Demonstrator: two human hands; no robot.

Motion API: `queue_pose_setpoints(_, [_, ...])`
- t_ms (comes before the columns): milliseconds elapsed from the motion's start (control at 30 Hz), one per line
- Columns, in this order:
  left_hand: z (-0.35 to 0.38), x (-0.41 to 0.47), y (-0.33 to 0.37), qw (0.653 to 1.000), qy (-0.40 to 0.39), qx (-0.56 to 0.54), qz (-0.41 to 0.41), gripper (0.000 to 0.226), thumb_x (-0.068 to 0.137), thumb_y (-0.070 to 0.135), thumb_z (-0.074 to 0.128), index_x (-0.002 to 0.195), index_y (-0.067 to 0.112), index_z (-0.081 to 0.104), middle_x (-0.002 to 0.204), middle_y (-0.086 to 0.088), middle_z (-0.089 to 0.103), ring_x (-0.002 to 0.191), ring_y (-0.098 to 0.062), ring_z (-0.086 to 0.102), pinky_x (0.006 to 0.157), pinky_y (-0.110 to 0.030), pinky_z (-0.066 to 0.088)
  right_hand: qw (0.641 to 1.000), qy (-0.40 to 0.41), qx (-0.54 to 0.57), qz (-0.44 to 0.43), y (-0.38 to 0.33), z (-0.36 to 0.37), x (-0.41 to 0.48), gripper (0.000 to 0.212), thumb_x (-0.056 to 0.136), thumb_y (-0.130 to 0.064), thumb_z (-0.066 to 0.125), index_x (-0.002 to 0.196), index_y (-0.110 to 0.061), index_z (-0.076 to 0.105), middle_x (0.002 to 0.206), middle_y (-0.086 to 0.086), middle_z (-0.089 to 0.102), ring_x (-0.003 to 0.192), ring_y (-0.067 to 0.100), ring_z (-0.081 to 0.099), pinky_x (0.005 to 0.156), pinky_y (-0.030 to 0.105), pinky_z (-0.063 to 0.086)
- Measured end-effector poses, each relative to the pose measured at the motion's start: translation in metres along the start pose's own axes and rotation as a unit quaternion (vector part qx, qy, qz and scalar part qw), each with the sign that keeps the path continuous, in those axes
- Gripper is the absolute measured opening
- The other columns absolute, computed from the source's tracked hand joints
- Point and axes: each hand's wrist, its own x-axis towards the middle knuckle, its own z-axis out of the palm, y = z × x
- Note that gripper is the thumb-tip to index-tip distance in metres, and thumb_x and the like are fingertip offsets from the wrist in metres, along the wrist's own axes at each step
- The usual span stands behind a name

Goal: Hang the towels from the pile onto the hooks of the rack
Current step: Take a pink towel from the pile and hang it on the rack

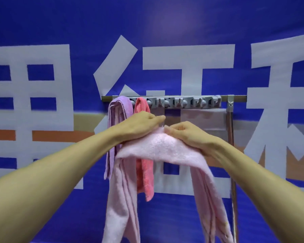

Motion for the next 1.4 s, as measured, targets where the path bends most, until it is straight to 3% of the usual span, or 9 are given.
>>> queue_pose_setpoints(67, [0.005,0.008,-0.015,0.996,-0.041,-0.079,-0.022,0.057,0.087,0.065,0.045,0.086,0.015,0.073,0.086,-0.002,0.074,0.082,-0.02,0.07,0.08,-0.037,0.054,0.999,0.015,0.012,-0.027,0.0,-0.01,0.018,0.049,0.094,-0.038,0.055,0.092,0.01,0.066,0.078,0.01,0.065,0.067,0.014,0.057,0.063,0.025,0.047])
queue_pose_setpoints(200, [0.017,0.027,-0.049,0.968,-0.054,-0.243,-0.043,0.043,0.08,0.047,0.065,0.078,0.005,0.061,0.068,-0.004,0.06,0.06,-0.014,0.052,0.055,-0.023,0.042,0.999,0.008,0.021,-0.046,0.01,-0.028,0.057,0.05,0.094,-0.034,0.053,0.105,0.013,0.064,0.087,0.016,0.065,0.075,0.019,0.058,0.062,0.02,0.049])
queue_pose_setpoints(467, [-0.001,0.061,-0.109,0.918,-0.139,-0.36,-0.09,0.038,0.081,0.038,0.059,0.096,0.005,0.071,0.086,-0.005,0.071,0.07,-0.013,0.065,0.065,-0.023,0.051,0.991,0.048,0.112,-0.053,0.03,-0.054,0.124,0.038,0.087,-0.035,0.058,0.071,-0.004,0.074,0.066,0.008,0.068,0.054,0.015,0.06,0.051,0.02,0.049])
queue_pose_setpoints(567, [-0.022,0.08,-0.108,0.937,-0.094,-0.316,-0.114,0.039,0.088,0.041,0.06,0.108,0.009,0.07,0.104,-0.005,0.072,0.092,-0.02,0.068,0.084,-0.031,0.051,0.995,0.087,0.03,-0.05,0.03,-0.056,0.144,0.055,0.081,-0.041,0.068,0.087,0.014,0.066,0.076,0.018,0.061,0.066,0.022,0.051,0.062,0.033,0.041])
queue_pose_setpoints(700, [-0.059,0.111,-0.093,0.984,0.013,-0.126,-0.123,0.042,0.082,0.053,0.065,0.073,0.012,0.069,0.068,0.005,0.068,0.059,-0.015,0.062,0.052,-0.023,0.048,0.965,0.172,-0.182,-0.073,0.016,-0.061,0.177,0.057,0.082,-0.047,0.066,0.064,0.006,0.055,0.058,0.007,0.047,0.056,0.015,0.041,0.057,0.029,0.035])
queue_pose_setpoints(967, [-0.097,0.177,-0.096,0.982,0.132,0.005,-0.134,0.047,0.079,0.048,0.071,0.067,0.003,0.064,0.066,-0.006,0.056,0.057,-0.019,0.049,0.055,-0.027,0.041,0.806,0.329,-0.473,-0.135,-0.03,-0.054,0.244,0.039,0.088,-0.037,0.056,0.064,-0.007,0.049,0.065,0.006,0.051,0.063,0.033,0.048,0.058,0.035,0.038])
queue_pose_setpoints(1200, [-0.068,0.185,-0.115,0.925,0.176,0.33,-0.069,0.025,0.077,0.035,0.061,0.087,0.012,0.063,0.093,-0.007,0.064,0.081,-0.031,0.059,0.071,-0.037,0.046,0.661,0.247,-0.681,-0.196,-0.009,-0.014,0.246,0.022,0.074,-0.021,0.064,0.072,-0.021,0.042,0.073,0.002,0.062,0.062,0.029,0.064,0.046,0.028,0.003])
queue_pose_setpoints(1300, [-0.056,0.168,-0.114,0.891,0.167,0.422,-0.002,0.017,0.087,0.027,0.049,0.095,0.015,0.057,0.099,-0.004,0.058,0.086,-0.032,0.058,0.067,-0.036,0.038,0.676,0.286,-0.644,-0.215,0.008,-0.005,0.239,0.021,0.069,-0.027,0.067,0.066,-0.02,0.047,0.059,0.0,0.058,0.043,0.027,0.059,0.045,0.024,0.0])
queue_pose_setpoints(1400, [-0.038,0.15,-0.111,0.874,0.138,0.463,0.053,0.015,0.091,0.026,0.039,0.098,0.021,0.051,0.099,0.001,0.058,0.085,-0.029,0.059,0.06,-0.032,0.033,0.702,0.31,-0.611,-0.194,0.025,0.003,0.23,0.01,0.087,-0.021,0.059,0.091,-0.013,0.055,0.085,0.005,0.065,0.069,0.033,0.068,0.047,0.028,0.019])
